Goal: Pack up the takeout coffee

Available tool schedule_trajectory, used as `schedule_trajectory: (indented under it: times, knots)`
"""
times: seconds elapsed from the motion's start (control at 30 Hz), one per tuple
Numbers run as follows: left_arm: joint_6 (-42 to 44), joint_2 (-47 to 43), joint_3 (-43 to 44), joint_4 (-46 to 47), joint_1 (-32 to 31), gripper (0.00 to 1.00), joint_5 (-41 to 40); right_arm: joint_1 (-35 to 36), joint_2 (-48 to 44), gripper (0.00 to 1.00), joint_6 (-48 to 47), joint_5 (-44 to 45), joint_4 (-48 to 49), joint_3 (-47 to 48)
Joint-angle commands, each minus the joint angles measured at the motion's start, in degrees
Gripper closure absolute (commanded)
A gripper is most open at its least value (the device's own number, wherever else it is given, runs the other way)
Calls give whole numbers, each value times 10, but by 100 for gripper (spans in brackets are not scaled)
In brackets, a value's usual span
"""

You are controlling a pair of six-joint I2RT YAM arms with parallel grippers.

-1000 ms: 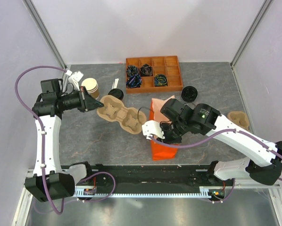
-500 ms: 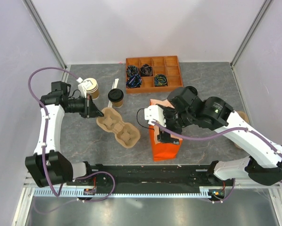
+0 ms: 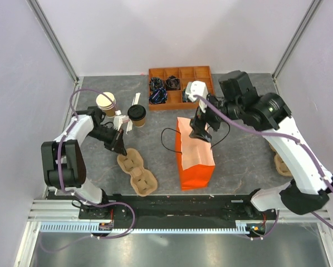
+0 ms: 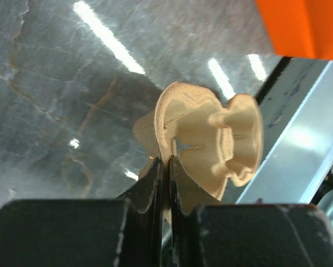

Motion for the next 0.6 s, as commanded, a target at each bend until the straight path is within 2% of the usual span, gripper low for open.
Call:
schedule_trajectory:
  times: [0.0,0.27,0.57]
  knots:
    - [51,32,17,46,-19,86,-41,-52,38,2,32,-56,11,27]
    - [41,55,34,65,-38,52,-71,-115,97,2,13,-68,-16,76]
    - [44,24,-9,94,-37,47,-91,-143,157,9,-75,-61,-67,121]
